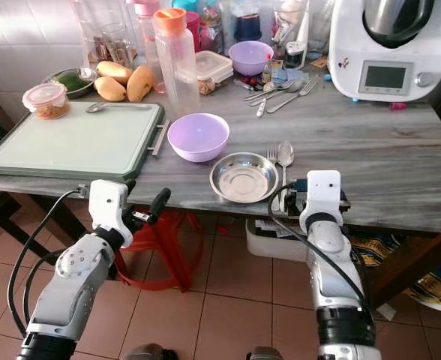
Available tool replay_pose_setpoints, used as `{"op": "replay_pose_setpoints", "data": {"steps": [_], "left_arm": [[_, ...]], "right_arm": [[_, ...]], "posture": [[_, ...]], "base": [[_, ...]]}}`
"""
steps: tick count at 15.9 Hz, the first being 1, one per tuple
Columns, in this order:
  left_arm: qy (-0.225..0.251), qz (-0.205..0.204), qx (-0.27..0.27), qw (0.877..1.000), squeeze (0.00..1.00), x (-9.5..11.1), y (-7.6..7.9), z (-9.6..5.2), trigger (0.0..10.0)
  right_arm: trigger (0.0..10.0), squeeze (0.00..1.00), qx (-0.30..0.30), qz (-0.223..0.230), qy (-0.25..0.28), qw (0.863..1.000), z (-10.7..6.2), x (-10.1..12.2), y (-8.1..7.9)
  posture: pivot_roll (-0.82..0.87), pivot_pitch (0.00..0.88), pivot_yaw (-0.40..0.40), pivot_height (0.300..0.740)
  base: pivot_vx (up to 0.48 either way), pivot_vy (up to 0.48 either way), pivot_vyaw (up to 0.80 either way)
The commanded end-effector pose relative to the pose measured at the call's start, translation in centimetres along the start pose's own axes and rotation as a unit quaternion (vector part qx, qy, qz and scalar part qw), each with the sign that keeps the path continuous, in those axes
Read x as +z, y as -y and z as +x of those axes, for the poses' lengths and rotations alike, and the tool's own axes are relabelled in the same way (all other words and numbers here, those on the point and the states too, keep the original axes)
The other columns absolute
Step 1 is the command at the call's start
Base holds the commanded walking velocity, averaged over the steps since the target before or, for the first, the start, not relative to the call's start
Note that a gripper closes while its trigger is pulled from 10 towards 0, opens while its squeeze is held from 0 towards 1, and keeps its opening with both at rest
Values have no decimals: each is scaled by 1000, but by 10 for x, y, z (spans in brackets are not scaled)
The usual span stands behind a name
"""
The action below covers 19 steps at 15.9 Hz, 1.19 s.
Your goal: Setting the table
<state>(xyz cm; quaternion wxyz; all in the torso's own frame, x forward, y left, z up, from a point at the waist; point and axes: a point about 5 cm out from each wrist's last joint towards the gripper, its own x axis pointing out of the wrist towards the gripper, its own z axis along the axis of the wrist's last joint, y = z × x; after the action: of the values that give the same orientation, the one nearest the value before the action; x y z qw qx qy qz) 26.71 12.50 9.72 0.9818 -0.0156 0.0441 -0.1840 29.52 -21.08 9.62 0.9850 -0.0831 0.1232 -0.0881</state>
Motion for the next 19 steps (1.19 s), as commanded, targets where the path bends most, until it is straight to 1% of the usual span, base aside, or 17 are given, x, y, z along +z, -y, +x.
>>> {"op": "replay_pose_setpoints", "data": {"steps": [1, 6, 9, 11, 14, 15, 17, 18, 19], "left_arm": [[4, 8, 2, 1000, 0, 4, -1, -1, 10000], [2, 8, 4, 1000, 0, 4, -2, -1, 10000], [4, 9, 6, 1000, 0, 5, -3, -1, 10000], [4, 10, 7, 1000, 0, 5, -3, -2, 10000], [2, 9, 5, 1000, 0, 4, -3, -4, 10000], [1, 10, 4, 1000, 0, 4, -3, -4, 10000], [1, 9, 3, 1000, 0, 4, -3, -6, 10000], [0, 9, 3, 1000, 0, 4, -3, -6, 10000], [0, 9, 3, 1000, 0, 4, -3, -7, 10000]], "right_arm": [[10000, 0, 4, 6, 9, 1000, 3, 5, -3], [10000, 0, 15, 4, 11, 1000, 12, 7, -8], [10000, 0, 12, 4, 17, 1000, 13, 9, -6], [10000, 0, 10, 2, 19, 1000, 9, 7, -3], [10000, 0, 9, 2, 6, 1000, 0, -3, 0], [10000, 0, 9, 10, 2, 1000, -2, -3, 1], [10000, 0, 20, 17, 6, 1000, -7, 2, -5], [10000, 0, 28, 15, 10, 999, -15, 3, -12], [10000, 0, 32, 19, 8, 999, -18, 2, -15]], "posture": [[1, 15, 68, 740], [3, 13, 65, 740], [7, 12, 62, 740], [5, 15, 62, 740], [2, 22, 66, 740], [3, 25, 67, 740], [2, 29, 68, 740], [3, 31, 67, 740], [2, 32, 66, 740]], "base": [[0, 0, 0], [0, 0, 0], [0, 0, 0], [0, 0, 0], [0, 0, 0], [0, 0, 0], [0, 0, 0], [0, 0, 0], [0, 0, 0]]}}
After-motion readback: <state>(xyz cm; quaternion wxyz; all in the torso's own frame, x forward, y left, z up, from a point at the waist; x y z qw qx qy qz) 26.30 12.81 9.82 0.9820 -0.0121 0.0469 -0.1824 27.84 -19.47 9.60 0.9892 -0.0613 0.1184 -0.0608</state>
